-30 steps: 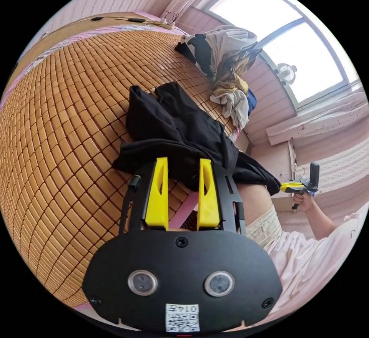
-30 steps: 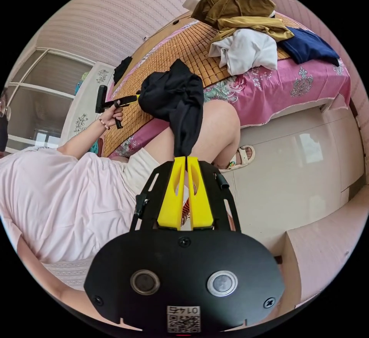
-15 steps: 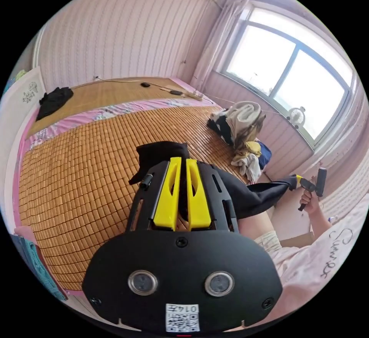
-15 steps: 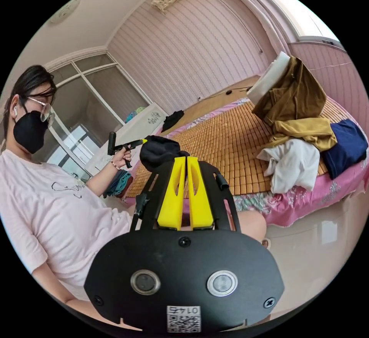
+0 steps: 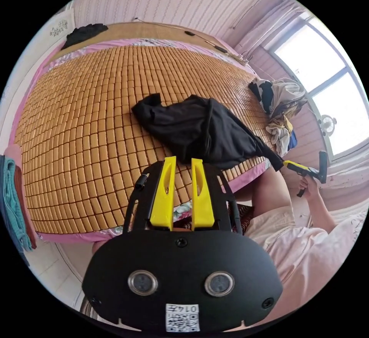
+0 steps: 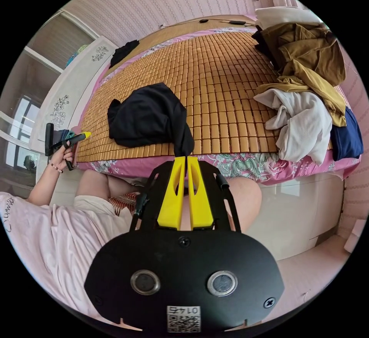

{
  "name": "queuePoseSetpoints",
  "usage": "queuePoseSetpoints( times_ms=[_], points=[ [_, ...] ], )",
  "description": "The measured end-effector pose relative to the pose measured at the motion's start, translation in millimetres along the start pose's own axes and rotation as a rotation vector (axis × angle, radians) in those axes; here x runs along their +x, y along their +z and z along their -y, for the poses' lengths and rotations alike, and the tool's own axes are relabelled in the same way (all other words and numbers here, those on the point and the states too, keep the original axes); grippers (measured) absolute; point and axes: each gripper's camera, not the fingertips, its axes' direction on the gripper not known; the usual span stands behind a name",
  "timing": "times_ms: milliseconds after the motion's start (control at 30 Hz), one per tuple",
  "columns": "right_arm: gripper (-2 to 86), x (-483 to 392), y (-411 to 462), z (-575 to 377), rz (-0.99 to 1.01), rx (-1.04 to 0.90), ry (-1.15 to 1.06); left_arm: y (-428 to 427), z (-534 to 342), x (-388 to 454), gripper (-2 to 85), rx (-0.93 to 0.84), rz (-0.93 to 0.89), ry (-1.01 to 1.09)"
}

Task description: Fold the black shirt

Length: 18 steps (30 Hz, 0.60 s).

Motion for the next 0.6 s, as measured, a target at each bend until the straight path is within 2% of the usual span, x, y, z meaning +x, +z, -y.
queuePoseSetpoints(
  times_ms=[100, 200, 333, 467, 600],
  points=[
    [0.1, 0, -1, 1, 0.003, 0.003, 0.009, 11, 22, 27, 7.8, 0.020, -0.040, 0.081],
    [0.2, -1, -5, 5, 0.013, 0.023, 0.013, 27, 53, 48, 10.8, 0.025, 0.041, 0.123],
    [0.2, -4, -8, 9, 0.029, 0.041, 0.012, 51, 87, 61, 11.3, -0.032, 0.038, 0.133],
    [0.2, -6, -9, 8, 0.015, 0.046, 0.006, 75, 104, 72, 2.1, -0.243, 0.058, 0.200],
    [0.2, -1, -10, 8, 0.053, 0.066, 0.020, 22, 82, 72, -0.7, -0.054, 0.020, 0.277]
  ],
)
